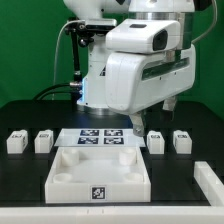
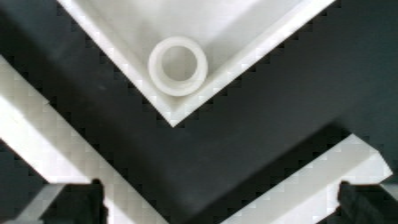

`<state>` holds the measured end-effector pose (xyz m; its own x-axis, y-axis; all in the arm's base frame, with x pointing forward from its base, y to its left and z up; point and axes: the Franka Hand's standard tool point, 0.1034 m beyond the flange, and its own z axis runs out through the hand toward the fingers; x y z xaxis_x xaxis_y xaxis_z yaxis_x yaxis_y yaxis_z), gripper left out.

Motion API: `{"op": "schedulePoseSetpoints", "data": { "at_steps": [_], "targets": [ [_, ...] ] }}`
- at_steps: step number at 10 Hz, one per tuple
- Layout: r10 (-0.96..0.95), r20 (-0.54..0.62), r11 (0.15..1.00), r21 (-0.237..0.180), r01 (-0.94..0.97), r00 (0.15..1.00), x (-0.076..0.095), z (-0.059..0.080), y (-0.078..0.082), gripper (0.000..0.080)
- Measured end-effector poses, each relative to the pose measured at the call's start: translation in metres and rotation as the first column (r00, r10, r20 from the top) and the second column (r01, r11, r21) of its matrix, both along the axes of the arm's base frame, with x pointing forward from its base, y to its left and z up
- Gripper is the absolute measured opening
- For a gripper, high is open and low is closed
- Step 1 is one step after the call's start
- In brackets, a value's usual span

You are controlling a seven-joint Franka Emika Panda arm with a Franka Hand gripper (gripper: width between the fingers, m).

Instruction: Assemble one leg

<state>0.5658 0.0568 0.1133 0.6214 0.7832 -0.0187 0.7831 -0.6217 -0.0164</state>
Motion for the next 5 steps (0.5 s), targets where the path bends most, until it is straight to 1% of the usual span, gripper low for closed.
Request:
{"op": "schedulePoseSetpoints", "data": {
  "at_steps": [3, 4, 5],
  "targets": [
    [0.007, 0.000, 1.000, 0.000, -0.007, 1.000, 0.000, 0.000, 0.000, 0.0650],
    [0.044, -0.001, 0.999, 0.001, -0.044, 0.999, -0.001, 0.000, -0.001, 0.0650],
    [0.073, -0.003, 0.997, 0.001, -0.073, 0.997, -0.011, -0.002, -0.004, 0.0650]
  ]
}}
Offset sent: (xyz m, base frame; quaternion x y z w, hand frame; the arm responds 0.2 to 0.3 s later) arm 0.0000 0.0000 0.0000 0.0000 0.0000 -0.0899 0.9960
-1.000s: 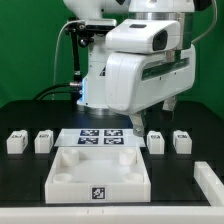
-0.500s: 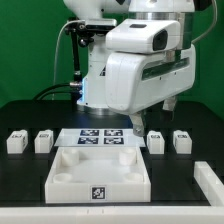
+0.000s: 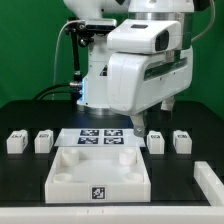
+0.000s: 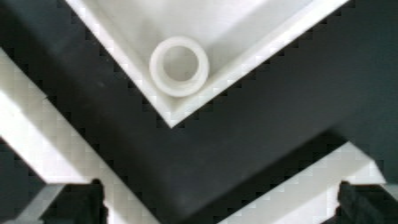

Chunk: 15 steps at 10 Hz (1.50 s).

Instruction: Assemble one leg

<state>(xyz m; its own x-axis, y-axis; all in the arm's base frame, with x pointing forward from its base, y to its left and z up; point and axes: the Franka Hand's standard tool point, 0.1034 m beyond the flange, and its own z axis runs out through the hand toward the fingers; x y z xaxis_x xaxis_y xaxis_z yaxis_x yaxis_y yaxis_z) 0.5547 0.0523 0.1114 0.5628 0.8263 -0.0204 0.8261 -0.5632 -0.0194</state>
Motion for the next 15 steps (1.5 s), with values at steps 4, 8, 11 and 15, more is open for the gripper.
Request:
{"op": "schedulePoseSetpoints", "data": {
  "at_steps": [4, 8, 11, 15],
  "targets": [
    [0.505, 0.001, 0.863, 0.016, -0.505, 0.863, -0.063, -0.021, -0.038, 0.0650],
    [0.689, 0.001, 0.723, 0.064, -0.688, 0.725, -0.101, -0.082, -0.079, 0.0650],
    [0.656, -0.007, 0.753, 0.082, -0.653, 0.755, -0.110, -0.102, -0.073, 0.0650],
    [0.647, -0.008, 0.760, 0.082, -0.645, 0.762, -0.111, -0.104, -0.075, 0.0538]
  ]
}}
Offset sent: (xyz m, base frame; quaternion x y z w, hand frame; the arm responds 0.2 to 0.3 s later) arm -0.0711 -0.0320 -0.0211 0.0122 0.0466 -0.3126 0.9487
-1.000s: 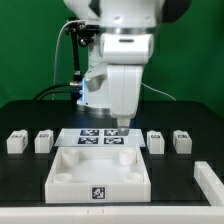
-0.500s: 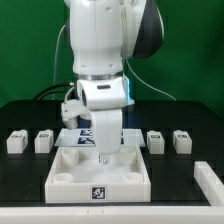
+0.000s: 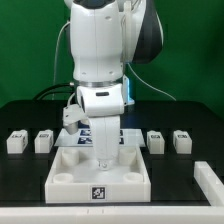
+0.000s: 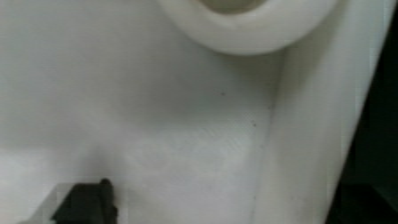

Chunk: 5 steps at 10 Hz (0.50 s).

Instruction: Assemble one leg

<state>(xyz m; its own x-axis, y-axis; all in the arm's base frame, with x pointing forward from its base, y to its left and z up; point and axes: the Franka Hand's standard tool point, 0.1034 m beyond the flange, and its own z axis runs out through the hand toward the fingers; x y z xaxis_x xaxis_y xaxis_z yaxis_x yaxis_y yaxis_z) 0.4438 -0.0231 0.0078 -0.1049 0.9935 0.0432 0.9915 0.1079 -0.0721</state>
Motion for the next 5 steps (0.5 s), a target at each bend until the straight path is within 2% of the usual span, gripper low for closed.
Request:
{"op": "schedulePoseSetpoints", "data": {
  "at_steps": [1, 2, 3, 4, 5],
  "targets": [
    [0.000, 0.000, 1.000, 0.000, 0.000, 1.000, -0.0001, -0.0001, -0.0001, 0.0404],
    [-0.001, 0.000, 1.000, 0.000, 0.001, 1.000, -0.0001, -0.0001, -0.0001, 0.0196],
    [-0.001, 0.000, 1.000, 0.000, 0.001, 1.000, -0.0001, -0.0001, -0.0002, 0.0196],
    [-0.003, 0.006, 1.000, -0.001, 0.003, 1.000, 0.0016, 0.0006, -0.0006, 0.0073],
    [-0.004, 0.009, 1.000, -0.001, 0.004, 1.000, 0.0025, 0.0009, -0.0008, 0.0064]
  ]
}}
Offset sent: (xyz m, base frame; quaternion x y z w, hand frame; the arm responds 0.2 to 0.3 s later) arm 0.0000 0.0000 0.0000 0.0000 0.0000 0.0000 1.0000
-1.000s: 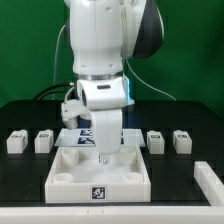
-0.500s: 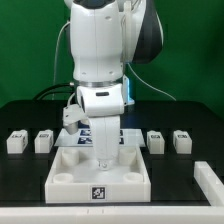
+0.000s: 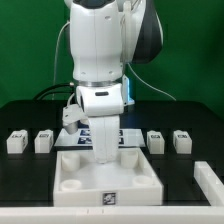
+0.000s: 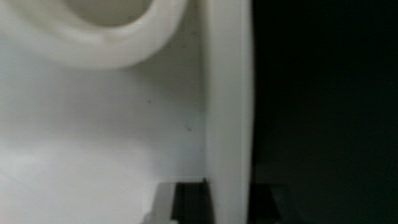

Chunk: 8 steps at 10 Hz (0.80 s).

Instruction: Assemble one leg

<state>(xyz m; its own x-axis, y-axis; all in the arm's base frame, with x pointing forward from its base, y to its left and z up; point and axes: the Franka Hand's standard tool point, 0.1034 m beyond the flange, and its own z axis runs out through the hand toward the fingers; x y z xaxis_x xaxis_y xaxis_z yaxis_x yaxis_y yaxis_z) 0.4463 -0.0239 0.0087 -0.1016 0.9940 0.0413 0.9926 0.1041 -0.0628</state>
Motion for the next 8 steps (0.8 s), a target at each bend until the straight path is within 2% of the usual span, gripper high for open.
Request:
{"op": "schedulePoseSetpoints", "data": {
  "at_steps": [6, 7, 8],
  "targets": [
    [0.000, 0.000, 1.000, 0.000, 0.000, 1.000, 0.000, 0.000, 0.000, 0.0064],
    [-0.011, 0.002, 1.000, 0.000, 0.011, 1.000, 0.002, 0.000, 0.002, 0.0064],
    [-0.054, 0.011, 0.999, 0.005, 0.054, 0.998, 0.013, 0.001, 0.017, 0.0064]
  ]
}}
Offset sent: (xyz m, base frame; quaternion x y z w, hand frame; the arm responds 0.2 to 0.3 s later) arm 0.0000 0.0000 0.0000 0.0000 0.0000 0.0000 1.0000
